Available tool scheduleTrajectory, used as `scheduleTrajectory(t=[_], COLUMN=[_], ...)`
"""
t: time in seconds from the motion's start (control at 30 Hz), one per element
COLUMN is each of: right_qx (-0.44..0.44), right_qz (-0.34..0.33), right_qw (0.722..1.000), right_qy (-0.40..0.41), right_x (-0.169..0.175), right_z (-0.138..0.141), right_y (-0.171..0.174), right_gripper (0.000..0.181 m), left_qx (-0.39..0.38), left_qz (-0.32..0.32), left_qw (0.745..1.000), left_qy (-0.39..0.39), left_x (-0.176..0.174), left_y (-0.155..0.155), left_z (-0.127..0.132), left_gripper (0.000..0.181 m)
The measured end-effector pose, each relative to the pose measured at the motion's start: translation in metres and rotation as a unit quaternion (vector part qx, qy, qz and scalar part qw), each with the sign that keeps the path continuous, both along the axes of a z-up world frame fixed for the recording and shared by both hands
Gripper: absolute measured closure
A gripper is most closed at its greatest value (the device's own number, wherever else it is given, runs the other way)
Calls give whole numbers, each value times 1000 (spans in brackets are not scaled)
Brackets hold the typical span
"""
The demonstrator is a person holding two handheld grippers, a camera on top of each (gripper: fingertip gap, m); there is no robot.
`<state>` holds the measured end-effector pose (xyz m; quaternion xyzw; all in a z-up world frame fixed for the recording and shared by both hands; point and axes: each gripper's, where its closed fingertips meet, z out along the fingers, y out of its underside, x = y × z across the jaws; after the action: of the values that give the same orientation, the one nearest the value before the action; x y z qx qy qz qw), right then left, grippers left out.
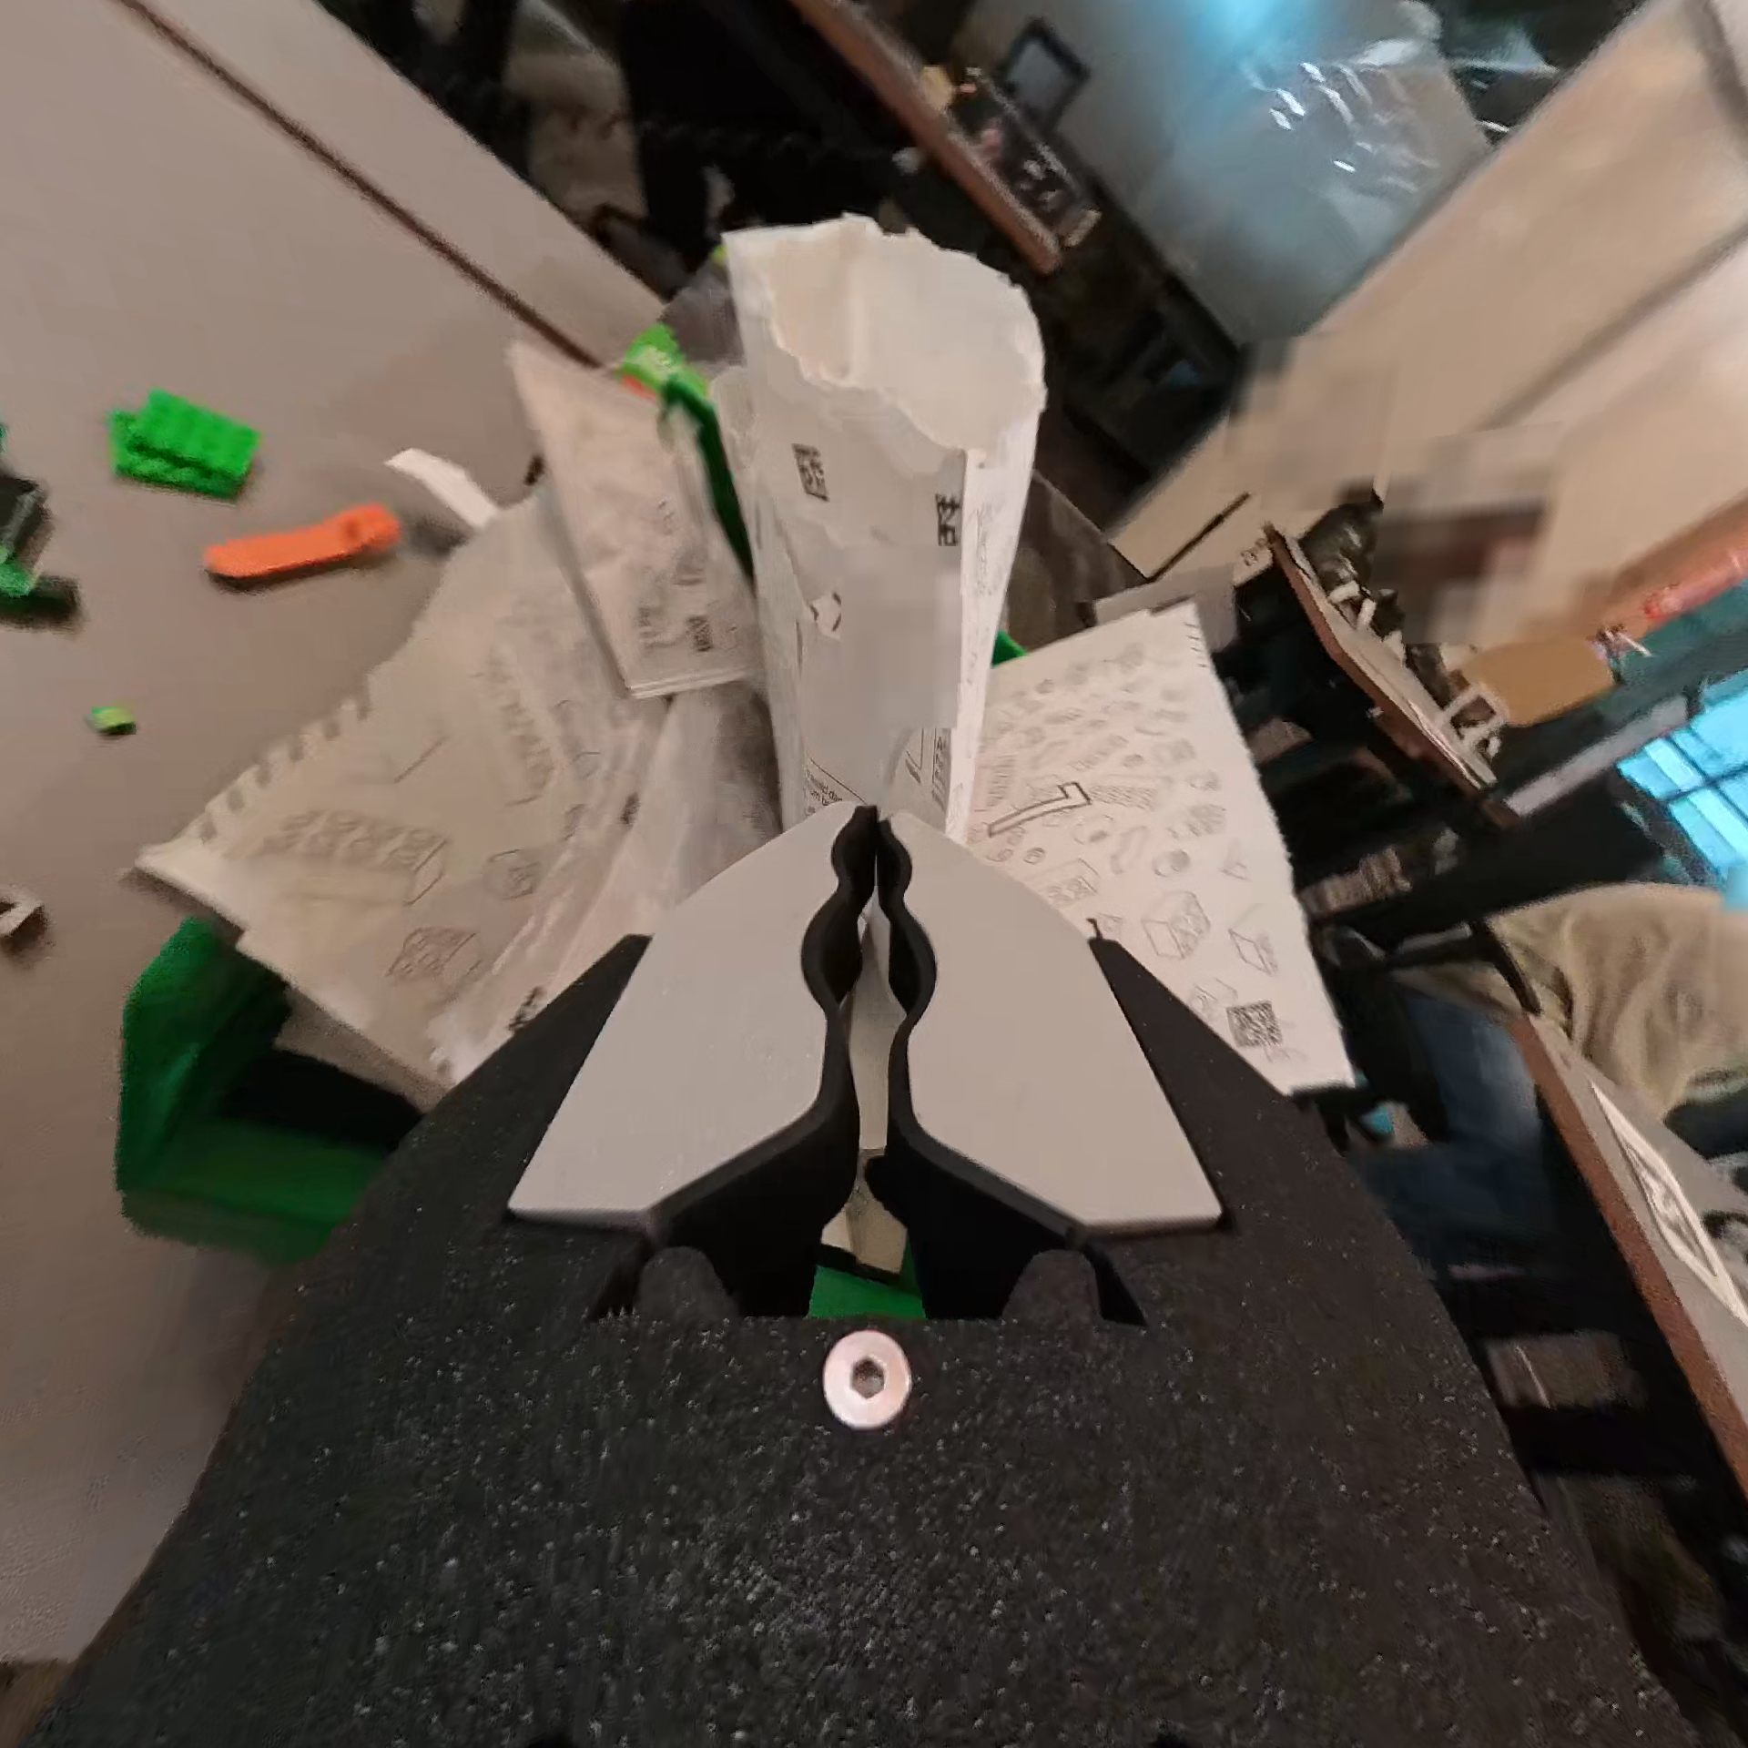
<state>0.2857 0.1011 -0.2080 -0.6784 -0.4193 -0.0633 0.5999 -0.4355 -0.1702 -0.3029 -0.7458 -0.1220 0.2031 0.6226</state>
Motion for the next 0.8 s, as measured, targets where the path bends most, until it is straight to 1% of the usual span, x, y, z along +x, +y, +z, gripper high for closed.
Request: scheduleTrajectory(t=[0.1,0.47,0.57,0.63,0.73,0.8], right_qx=[19,34,26,11,-23,-37], right_qz=[-43,-78,-61,-28,31,56], right_qw=[999,996,998,999,999,997], right_qy=[8,3,-8,-14,-23,-22], right_x=[11,16,12,5,-4,-4], right_z=[4,3,-1,-6,-15,-18], right_y=[7,11,7,0,-18,-29], right_gripper=[181,181,180,178,160,153], left_qx=[0,-1,-2,-2,-4,-4], left_qz=[0,1,1,1,1,0], left_qw=[1000,1000,1000,1000,1000,1000], left_qy=[-1,0,0,0,0,1], left_x=[0,0,0,0,0,0], left_y=[0,0,0,0,0,0], left_z=[0,0,-1,-1,-1,-1], left_gripper=[181,181,181,181,181,181])
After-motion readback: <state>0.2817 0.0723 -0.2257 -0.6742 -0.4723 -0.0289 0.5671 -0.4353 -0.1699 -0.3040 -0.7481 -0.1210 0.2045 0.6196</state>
